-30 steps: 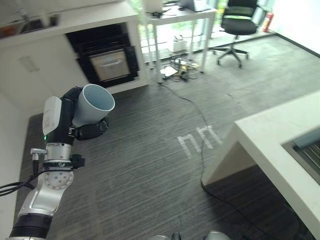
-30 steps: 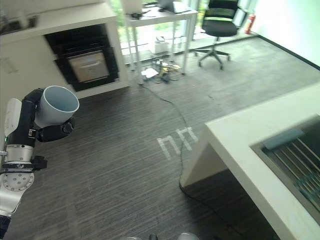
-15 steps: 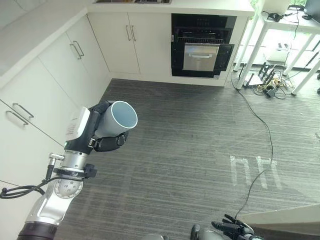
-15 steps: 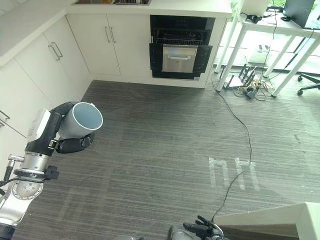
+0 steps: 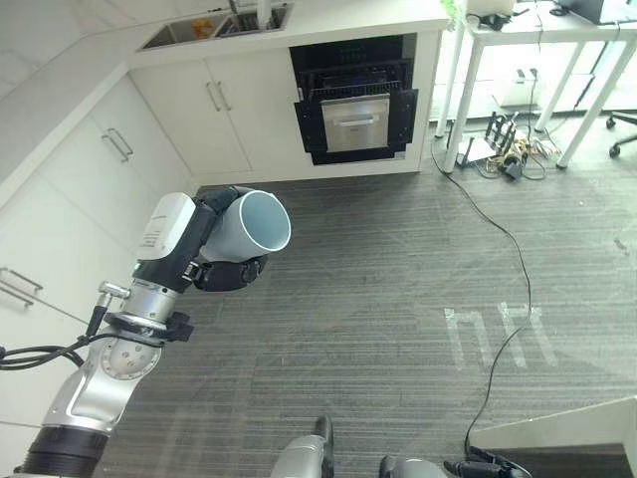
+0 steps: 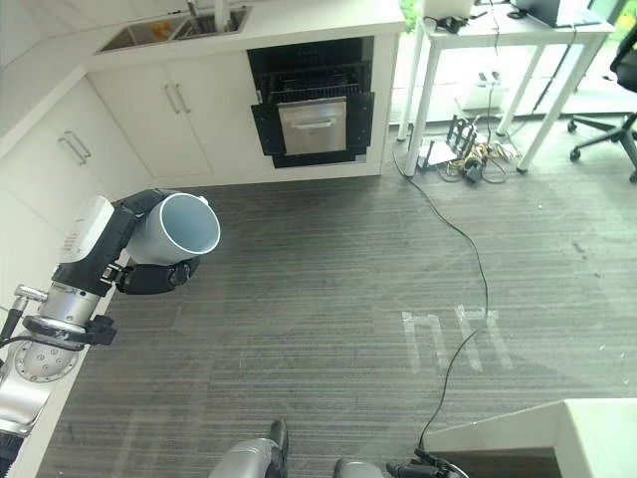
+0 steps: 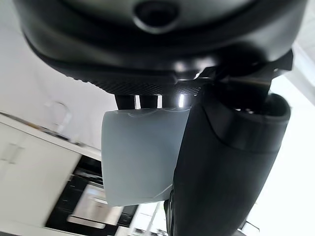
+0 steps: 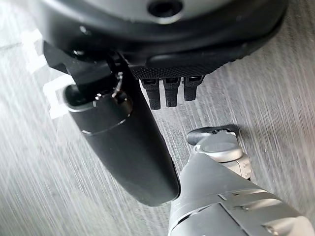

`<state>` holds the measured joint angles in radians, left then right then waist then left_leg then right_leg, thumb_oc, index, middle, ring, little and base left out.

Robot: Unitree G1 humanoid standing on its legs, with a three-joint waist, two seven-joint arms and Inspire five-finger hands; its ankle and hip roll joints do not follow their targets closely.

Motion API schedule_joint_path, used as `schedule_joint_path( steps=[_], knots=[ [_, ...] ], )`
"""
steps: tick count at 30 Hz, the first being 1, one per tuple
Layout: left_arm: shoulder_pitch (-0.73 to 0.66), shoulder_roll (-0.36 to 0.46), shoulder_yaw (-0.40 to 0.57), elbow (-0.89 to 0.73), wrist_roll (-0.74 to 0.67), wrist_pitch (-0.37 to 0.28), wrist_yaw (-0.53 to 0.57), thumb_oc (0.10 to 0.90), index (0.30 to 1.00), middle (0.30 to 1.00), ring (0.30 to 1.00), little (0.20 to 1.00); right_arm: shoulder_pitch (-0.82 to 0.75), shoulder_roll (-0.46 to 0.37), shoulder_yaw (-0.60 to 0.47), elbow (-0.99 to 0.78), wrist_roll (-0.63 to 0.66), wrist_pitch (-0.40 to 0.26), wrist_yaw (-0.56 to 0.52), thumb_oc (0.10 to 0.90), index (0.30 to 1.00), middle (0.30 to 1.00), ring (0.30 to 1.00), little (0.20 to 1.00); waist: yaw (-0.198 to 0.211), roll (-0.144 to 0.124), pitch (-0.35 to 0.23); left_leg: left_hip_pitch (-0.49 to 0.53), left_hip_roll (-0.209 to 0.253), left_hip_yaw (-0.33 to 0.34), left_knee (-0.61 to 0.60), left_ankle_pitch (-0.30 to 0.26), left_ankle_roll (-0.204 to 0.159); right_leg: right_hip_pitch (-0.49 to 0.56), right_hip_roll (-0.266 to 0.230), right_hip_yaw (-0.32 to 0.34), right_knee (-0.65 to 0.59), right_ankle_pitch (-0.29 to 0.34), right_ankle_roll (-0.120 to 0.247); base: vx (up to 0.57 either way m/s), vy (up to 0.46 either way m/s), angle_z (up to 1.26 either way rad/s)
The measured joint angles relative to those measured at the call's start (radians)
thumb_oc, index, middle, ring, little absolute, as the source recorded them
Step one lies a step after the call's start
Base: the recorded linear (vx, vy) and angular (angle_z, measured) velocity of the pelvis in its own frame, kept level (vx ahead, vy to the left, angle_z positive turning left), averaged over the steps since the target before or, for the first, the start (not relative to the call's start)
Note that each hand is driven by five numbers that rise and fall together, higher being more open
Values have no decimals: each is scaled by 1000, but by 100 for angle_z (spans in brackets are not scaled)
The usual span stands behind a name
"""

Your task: Place the dishes in the dishwasher.

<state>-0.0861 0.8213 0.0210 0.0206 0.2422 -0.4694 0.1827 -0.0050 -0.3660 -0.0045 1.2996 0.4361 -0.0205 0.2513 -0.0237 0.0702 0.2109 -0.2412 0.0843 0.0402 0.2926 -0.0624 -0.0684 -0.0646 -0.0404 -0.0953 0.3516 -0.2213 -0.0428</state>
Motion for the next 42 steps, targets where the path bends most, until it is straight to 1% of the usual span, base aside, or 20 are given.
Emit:
schedule_joint_path(
  steps=[2,5,9,10,11,14,19,22,25,28,31,33,35,36,37,38,39,40,41,42],
  knots=[
    [-5,0,-1,-2,0,-20,-1,400,300,300,300,300,18,-1,1,0,-2,0,6,800,900,900,900,900,-6,25,-13,85,-4,-8,-36,27,-2,-24,1,20,41,-23,30,52,29,-25],
    [-20,1,-1,8,0,-24,-1,400,300,300,300,300,74,36,-9,0,-1,-1,10,800,900,900,900,900,0,-22,-26,128,-90,15,-125,55,49,-56,-91,39,78,-48,106,60,11,-9],
    [-20,29,-1,12,0,-17,0,400,300,300,300,300,64,49,-8,-6,-1,-4,11,800,900,900,900,900,0,-47,-46,127,-87,33,-124,50,56,-58,-90,51,68,-42,113,25,1,-13],
    [-8,28,-20,9,0,-19,0,400,300,300,300,300,82,50,-8,-3,-2,4,11,800,900,900,900,900,-2,-22,-116,125,-50,27,-141,72,34,-77,-46,53,73,-33,95,28,-30,-7],
    [-8,28,-20,9,0,-19,0,400,300,300,300,300,82,50,-8,-3,-2,4,11,800,900,900,900,900,-2,-23,-117,125,-50,27,-142,72,34,-77,-46,53,73,-33,95,30,-49,-1],
    [-47,26,-108,-15,-43,98,-3,400,300,300,300,300,84,54,-71,9,103,68,-3,800,900,900,900,900,-11,-29,-122,125,-51,27,-154,81,31,-86,-44,55,97,-45,99,84,-66,11],
    [-54,-14,-201,-12,-42,140,-13,400,300,300,300,300,103,74,-23,-10,75,-16,13,800,900,900,900,900,-55,-31,-119,123,-51,17,-176,112,11,-119,-32,55,164,-82,54,218,16,6],
    [-91,-44,-219,1,-42,119,-21,400,300,300,300,300,95,47,-8,-5,75,-36,23,800,900,900,900,900,-60,-4,-76,21,-21,46,-15,65,-10,-111,-23,37,184,-110,6,409,136,30],
    [-97,-112,-209,7,-42,115,-21,400,300,300,300,300,74,17,-23,5,32,-34,19,800,900,900,900,900,4,33,-23,-158,11,45,40,37,-24,-74,6,27,145,-112,-10,536,185,11],
    [-60,-104,-183,9,-40,107,-25,400,300,300,300,300,67,20,-42,-12,-1,-38,16,800,900,900,900,900,40,13,12,-201,37,72,40,32,-19,1,27,20,129,-153,-10,583,275,-11],
    [-49,-93,-160,22,-39,90,-43,400,300,300,300,300,83,32,-47,-14,-2,-35,-18,800,900,900,900,900,60,-16,0,-157,7,119,83,12,47,107,2,27,88,-211,31,548,266,-11],
    [-53,-92,-143,48,-39,75,-59,400,300,300,300,300,92,65,-52,-9,15,-22,-46,800,900,900,900,900,60,-96,-16,-75,-104,109,69,38,111,215,-75,35,39,-202,113,512,309,3],
    [-79,-90,-143,72,-37,76,-82,400,300,300,300,300,96,100,-64,-39,18,-21,-56,800,900,900,900,900,53,-100,-27,-13,-148,111,65,19,177,211,-113,38,166,-94,206,561,381,22],
    [-99,-89,-145,72,-34,76,-87,400,300,300,300,300,106,116,-64,-60,18,-30,-57,800,900,900,900,900,49,-100,-28,16,-175,106,65,-11,196,172,-135,43,298,-31,251,445,279,53],
    [-124,-87,-146,67,-34,77,-86,400,300,300,300,300,129,130,-81,-95,18,-50,-71,800,900,900,900,900,45,-110,-27,50,-213,87,75,-53,216,84,-153,78,556,84,329,405,213,55],
    [-134,-86,-147,64,-34,77,-82,400,300,300,300,300,127,135,-101,-114,23,-64,-77,800,900,900,900,900,42,-95,-25,85,-226,82,107,-99,230,-3,-151,82,774,178,311,383,141,36],
    [-133,-79,-154,64,-34,80,-82,400,300,300,300,300,104,122,-104,-119,40,-70,-77,800,900,900,900,900,34,-65,-26,132,-226,72,95,-123,248,-79,-137,48,842,184,278,482,107,-7],
    [-138,-52,-162,50,-34,84,-78,400,300,300,300,300,62,100,-75,-136,44,-78,-68,800,900,900,900,900,24,-30,-24,199,-223,59,14,-128,248,-222,-110,-6,864,104,208,488,8,-18],
    [-148,-47,-176,49,-34,84,-75,400,300,300,300,300,53,94,-64,-172,45,-89,-62,800,900,900,900,900,6,-10,-20,250,-218,47,-42,-122,242,-312,-80,-42,800,58,173,680,-164,3],
    [-149,-51,-186,46,-30,82,-72,400,300,300,300,300,44,91,-39,-223,48,-96,-43,800,900,900,900,900,-36,7,-12,304,-209,11,-84,-130,226,-410,-41,-91,628,37,143,617,-213,28]
  ],
)
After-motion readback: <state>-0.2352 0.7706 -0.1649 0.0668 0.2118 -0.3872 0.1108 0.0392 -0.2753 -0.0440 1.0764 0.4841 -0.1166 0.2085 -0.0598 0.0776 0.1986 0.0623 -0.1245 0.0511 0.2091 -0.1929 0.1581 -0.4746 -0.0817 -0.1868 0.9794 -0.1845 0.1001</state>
